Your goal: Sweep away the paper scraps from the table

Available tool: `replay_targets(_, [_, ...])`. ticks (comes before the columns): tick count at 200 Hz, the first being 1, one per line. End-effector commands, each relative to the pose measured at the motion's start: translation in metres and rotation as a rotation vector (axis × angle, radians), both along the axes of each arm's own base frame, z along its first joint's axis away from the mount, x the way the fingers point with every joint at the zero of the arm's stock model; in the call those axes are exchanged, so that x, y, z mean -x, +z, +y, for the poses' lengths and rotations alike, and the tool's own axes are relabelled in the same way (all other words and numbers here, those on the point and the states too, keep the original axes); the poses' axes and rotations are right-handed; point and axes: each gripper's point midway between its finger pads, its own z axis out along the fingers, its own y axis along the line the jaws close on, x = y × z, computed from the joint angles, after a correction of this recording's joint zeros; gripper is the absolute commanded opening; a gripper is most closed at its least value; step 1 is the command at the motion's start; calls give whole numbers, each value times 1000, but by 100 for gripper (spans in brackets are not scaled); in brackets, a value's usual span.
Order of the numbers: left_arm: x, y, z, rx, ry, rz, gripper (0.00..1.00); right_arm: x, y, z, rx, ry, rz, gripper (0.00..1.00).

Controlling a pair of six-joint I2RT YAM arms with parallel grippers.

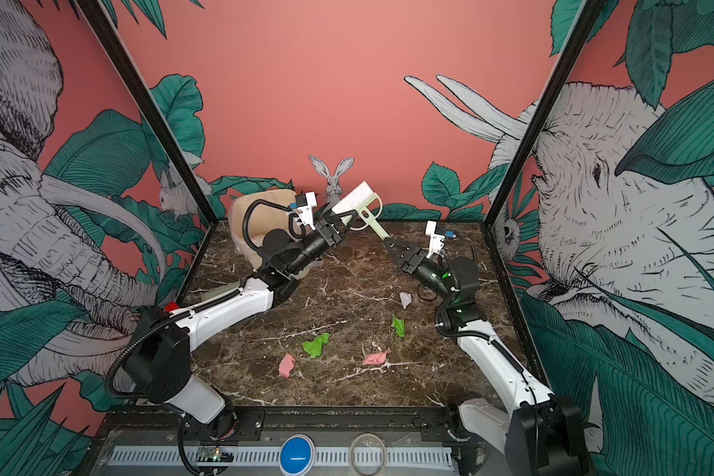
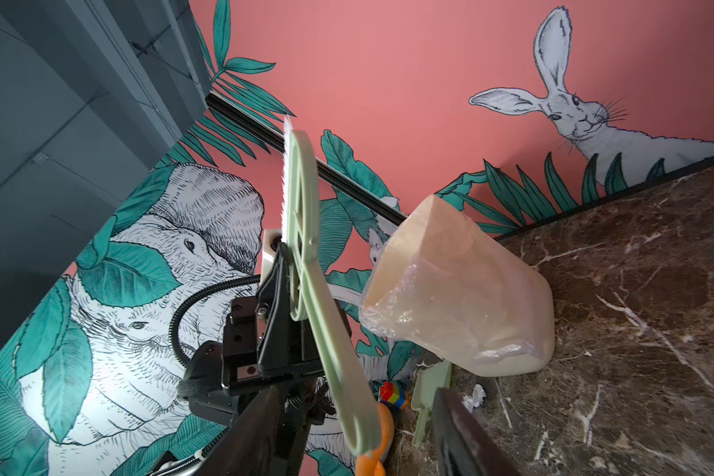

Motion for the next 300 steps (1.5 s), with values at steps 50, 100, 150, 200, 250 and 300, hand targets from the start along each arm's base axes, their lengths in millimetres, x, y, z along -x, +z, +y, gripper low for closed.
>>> replay_targets(50, [4, 23, 6, 100, -5, -25, 0, 12, 37, -5, -119, 23, -106, 49])
replay_targets(100, [4, 19, 5, 93, -12, -8, 0, 8, 42, -4, -131, 27, -136, 43])
replay_targets(150, [6, 18, 4, 77, -18, -8, 0, 5, 43, -3, -130, 30, -137, 37])
replay_targets(200, [8, 14, 3, 65, -26, -2, 0, 3, 44, -3, -132, 27, -141, 34])
replay_targets(250, [10, 11, 3, 58, -27, -2, 0, 4, 48, -3, -148, 33, -132, 31])
replay_targets(300, [11, 9, 2, 52, -31, 2, 0, 3, 49, -3, -155, 36, -132, 27])
